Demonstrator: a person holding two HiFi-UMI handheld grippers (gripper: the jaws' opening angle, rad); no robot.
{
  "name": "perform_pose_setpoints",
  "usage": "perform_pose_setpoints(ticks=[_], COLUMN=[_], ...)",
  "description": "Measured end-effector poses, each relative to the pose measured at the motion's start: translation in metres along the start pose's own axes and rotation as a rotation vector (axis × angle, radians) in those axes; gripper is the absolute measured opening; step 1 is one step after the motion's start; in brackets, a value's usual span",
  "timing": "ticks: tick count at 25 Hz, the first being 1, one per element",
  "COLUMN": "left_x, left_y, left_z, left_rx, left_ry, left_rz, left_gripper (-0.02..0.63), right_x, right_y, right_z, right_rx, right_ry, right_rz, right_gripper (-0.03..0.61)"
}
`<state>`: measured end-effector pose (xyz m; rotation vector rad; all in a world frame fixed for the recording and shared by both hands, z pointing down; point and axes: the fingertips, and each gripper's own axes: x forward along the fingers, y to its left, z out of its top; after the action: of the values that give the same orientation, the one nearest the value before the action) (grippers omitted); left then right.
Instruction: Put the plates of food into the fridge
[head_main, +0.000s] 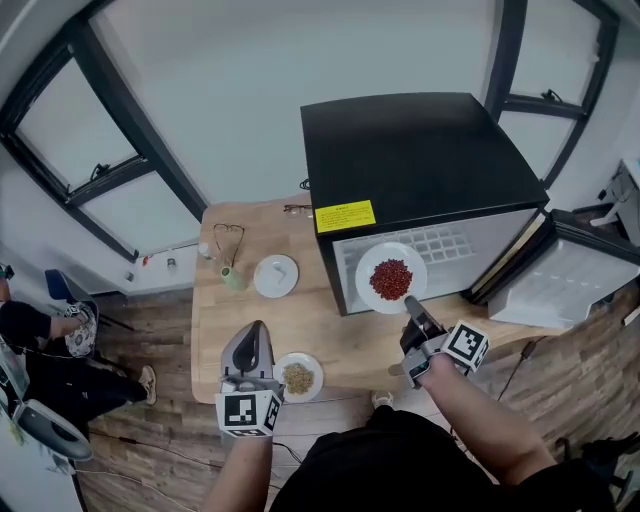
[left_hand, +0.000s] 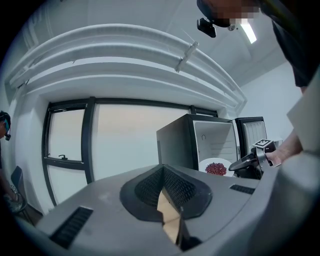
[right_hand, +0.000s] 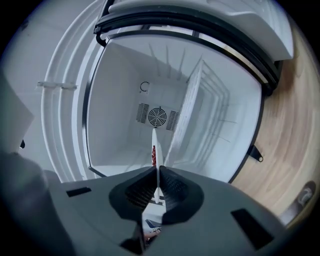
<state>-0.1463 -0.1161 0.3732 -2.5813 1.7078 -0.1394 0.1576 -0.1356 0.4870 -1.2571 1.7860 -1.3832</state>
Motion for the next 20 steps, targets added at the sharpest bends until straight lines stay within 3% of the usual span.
perform_pose_setpoints(ticks=[6, 15, 17, 20], left_x=[0.012, 0.016, 0.019, 0.026], left_y=[0.000, 0.021, 0.023, 0.024], left_z=[0.006, -0.001, -0.003, -0.005], left_rx=[-0.009, -0.027, -0.027, -0.029], left_ry=[-0.002, 0.024, 0.029, 0.038], left_rz=[0.029, 0.103, 0.107, 0.108], left_gripper=[0.003, 0.003, 0.003, 0.003], right_x=[0.034, 0.077, 0.084, 0.092], right_y=[0.008, -0.001, -0.001, 0.004], right_z=[0.020, 0.035, 0.038, 0.045], right_rx=[0.016, -0.023, -0.054, -0.180], right_ry=[0.021, 0.072, 0.081, 0.099], right_rz=[0.010, -0.088, -0.099, -0.144], right_gripper=[0.034, 0.034, 0.034, 0.035])
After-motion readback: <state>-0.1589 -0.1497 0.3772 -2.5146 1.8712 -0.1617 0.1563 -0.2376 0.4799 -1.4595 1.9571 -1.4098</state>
